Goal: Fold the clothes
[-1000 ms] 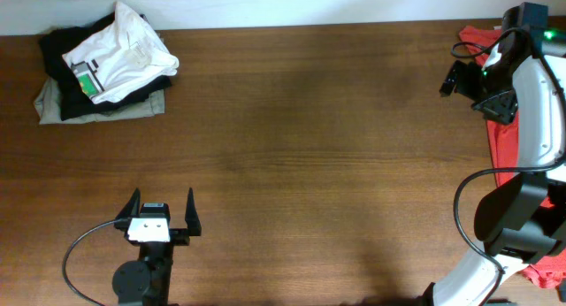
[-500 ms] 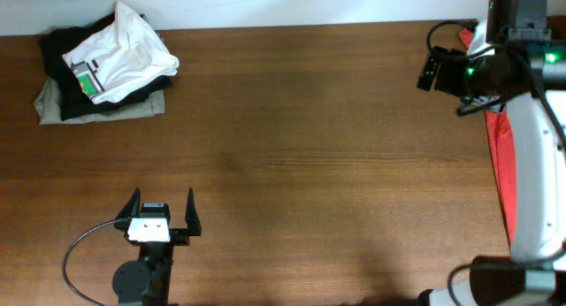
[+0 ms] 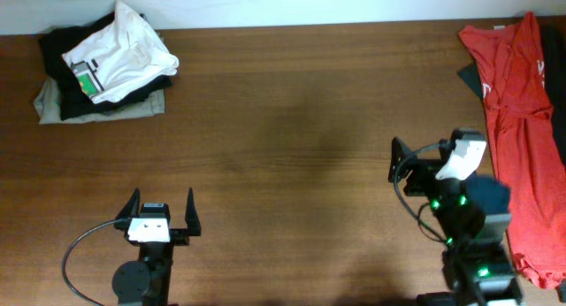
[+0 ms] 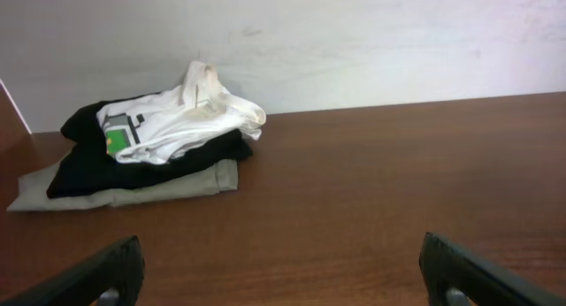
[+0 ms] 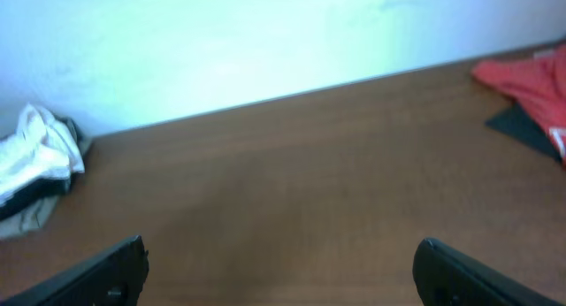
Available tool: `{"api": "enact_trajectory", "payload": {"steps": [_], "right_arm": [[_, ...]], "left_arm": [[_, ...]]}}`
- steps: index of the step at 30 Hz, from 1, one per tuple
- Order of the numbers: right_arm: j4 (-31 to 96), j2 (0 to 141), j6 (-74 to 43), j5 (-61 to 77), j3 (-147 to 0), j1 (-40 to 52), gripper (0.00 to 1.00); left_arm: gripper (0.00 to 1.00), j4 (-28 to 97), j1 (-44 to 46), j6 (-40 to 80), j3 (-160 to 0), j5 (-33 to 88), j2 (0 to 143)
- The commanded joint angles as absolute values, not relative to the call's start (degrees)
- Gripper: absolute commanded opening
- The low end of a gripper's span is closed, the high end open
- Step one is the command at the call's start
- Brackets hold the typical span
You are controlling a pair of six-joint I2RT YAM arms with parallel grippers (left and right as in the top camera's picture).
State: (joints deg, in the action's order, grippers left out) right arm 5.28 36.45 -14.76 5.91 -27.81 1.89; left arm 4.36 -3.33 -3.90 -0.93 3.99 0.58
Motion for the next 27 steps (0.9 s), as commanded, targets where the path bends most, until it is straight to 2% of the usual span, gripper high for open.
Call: {"api": "enact_trajectory", "payload": {"steps": [1, 4, 8, 12, 27], "right_arm": [[-3.4, 21.7, -14.8, 6.9, -11.8, 2.3, 0.99], [-5.0, 10.7, -14.8, 6.2, -3.3, 3.7, 0.99], [-1.6, 0.8, -14.0, 5.3, -0.3, 4.4, 0.99], [4.3, 0.2, -13.7, 4.5, -0.3, 4.4, 0.99], [4.1, 0.2, -12.4, 4.3, -0.3, 4.4, 0.99]], "left_arm": [[0.99, 4.4, -3.1, -4.8, -0.5, 3.6, 0.3], [0.99, 4.4, -3.1, -4.8, -0.5, 3.6, 0.3], [0.99, 4.4, -3.1, -4.8, -0.5, 3.6, 0.3], [0.99, 4.4, -3.1, -4.8, -0.5, 3.6, 0.3], [0.99, 4.4, -3.1, -4.8, -0.5, 3.6, 0.4]]}}
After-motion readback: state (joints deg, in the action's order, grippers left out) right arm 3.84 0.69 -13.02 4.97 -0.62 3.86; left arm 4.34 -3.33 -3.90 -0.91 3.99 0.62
